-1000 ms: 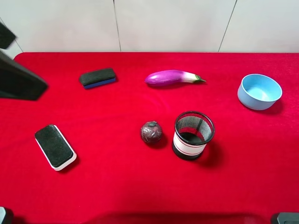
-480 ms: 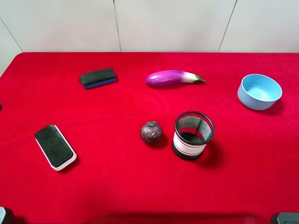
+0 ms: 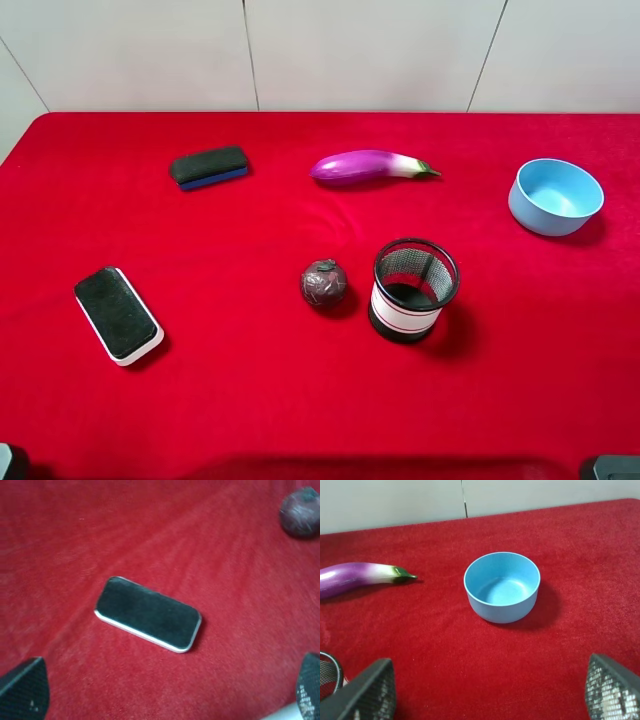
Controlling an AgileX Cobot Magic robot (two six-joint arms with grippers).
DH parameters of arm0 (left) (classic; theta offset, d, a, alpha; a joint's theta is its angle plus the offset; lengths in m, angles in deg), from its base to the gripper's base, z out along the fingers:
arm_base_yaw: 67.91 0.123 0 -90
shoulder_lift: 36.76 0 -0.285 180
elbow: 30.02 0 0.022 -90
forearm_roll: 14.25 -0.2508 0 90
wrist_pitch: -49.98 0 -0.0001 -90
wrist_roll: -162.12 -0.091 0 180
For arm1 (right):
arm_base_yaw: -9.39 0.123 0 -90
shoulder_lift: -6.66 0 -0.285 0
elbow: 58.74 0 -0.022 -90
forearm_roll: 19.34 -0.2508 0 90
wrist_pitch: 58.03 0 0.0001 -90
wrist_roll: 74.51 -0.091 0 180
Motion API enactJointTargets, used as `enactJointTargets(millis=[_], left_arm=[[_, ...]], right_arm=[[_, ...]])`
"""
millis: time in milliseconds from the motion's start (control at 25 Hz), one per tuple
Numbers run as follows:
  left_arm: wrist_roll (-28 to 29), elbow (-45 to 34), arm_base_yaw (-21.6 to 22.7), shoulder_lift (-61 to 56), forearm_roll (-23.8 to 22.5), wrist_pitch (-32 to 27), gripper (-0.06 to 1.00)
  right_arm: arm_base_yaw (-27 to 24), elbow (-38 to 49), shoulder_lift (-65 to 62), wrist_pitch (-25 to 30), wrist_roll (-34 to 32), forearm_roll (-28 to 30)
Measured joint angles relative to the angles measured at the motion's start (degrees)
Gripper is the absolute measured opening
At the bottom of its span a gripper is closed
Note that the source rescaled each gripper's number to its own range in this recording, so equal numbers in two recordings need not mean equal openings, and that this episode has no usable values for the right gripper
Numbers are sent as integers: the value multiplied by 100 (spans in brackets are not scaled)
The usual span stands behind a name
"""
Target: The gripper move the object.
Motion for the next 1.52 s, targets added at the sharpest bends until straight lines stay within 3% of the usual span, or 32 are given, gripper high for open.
enactJointTargets(millis=[320,560,800,1520], left_arm=[[0,-679,1138,-1206,0,69,97],[0,-1221,1671,-1952,18,431,97],[-43,-1308,1746,-2463,79,473,97],[-108,-1308,1746,-2462,134,473,97]], right_arm=[[0,0,0,0,0,0],[0,0,0,0,0,0],[0,0,0,0,0,0],[0,0,0,-3,0,-4]])
